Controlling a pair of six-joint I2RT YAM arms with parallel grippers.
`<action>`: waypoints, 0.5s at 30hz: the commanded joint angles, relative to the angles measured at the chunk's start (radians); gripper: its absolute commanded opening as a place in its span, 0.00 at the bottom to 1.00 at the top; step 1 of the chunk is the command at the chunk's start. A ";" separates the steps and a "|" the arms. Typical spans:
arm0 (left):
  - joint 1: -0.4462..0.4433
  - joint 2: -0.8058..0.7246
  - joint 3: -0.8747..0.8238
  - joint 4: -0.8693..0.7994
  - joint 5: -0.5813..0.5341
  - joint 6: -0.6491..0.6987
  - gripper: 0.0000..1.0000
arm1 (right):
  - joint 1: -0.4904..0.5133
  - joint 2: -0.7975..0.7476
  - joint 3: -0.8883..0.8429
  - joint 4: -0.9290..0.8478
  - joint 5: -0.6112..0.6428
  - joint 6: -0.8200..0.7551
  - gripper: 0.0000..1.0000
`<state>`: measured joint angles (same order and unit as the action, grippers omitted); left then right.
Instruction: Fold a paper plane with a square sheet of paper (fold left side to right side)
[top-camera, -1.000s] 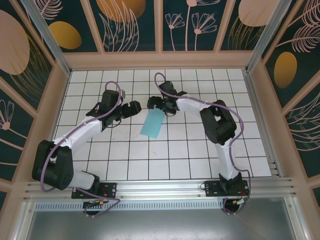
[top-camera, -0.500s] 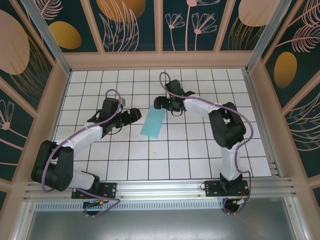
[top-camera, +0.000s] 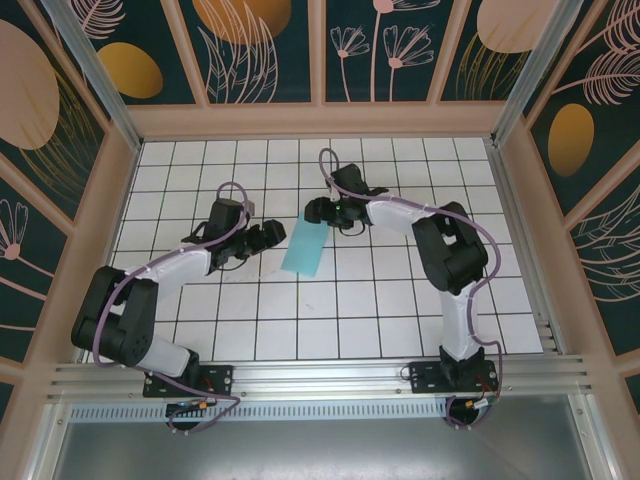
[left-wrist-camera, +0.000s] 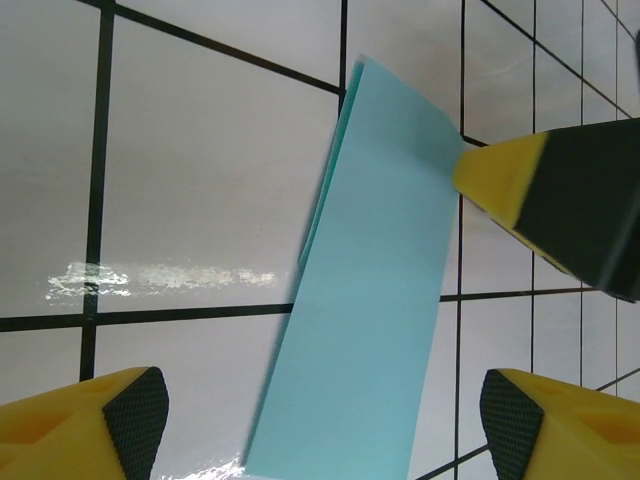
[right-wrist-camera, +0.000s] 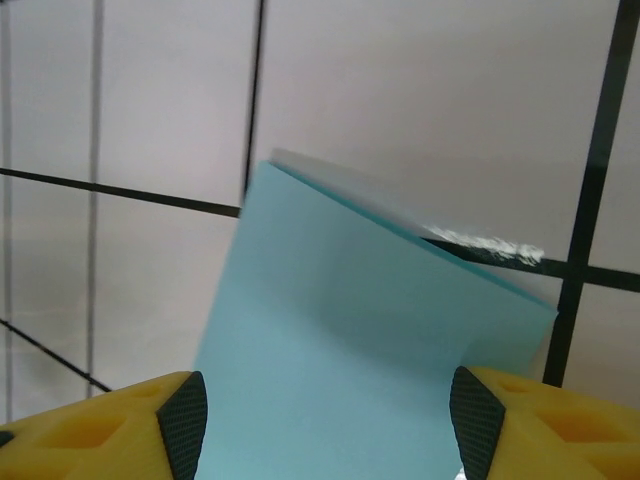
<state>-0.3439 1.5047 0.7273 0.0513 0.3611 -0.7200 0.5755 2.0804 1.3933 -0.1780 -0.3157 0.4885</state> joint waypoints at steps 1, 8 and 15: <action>0.008 0.034 0.008 0.028 0.043 0.001 0.84 | 0.001 0.035 0.039 -0.024 0.003 -0.006 0.68; 0.008 0.104 0.051 0.048 0.113 0.002 0.81 | -0.003 0.065 0.049 -0.060 0.023 -0.028 0.64; 0.008 0.200 0.109 0.081 0.191 -0.008 0.75 | -0.003 0.063 0.035 -0.053 0.016 -0.039 0.64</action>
<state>-0.3439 1.6703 0.8024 0.0910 0.4942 -0.7208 0.5735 2.1136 1.4254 -0.1883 -0.3103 0.4690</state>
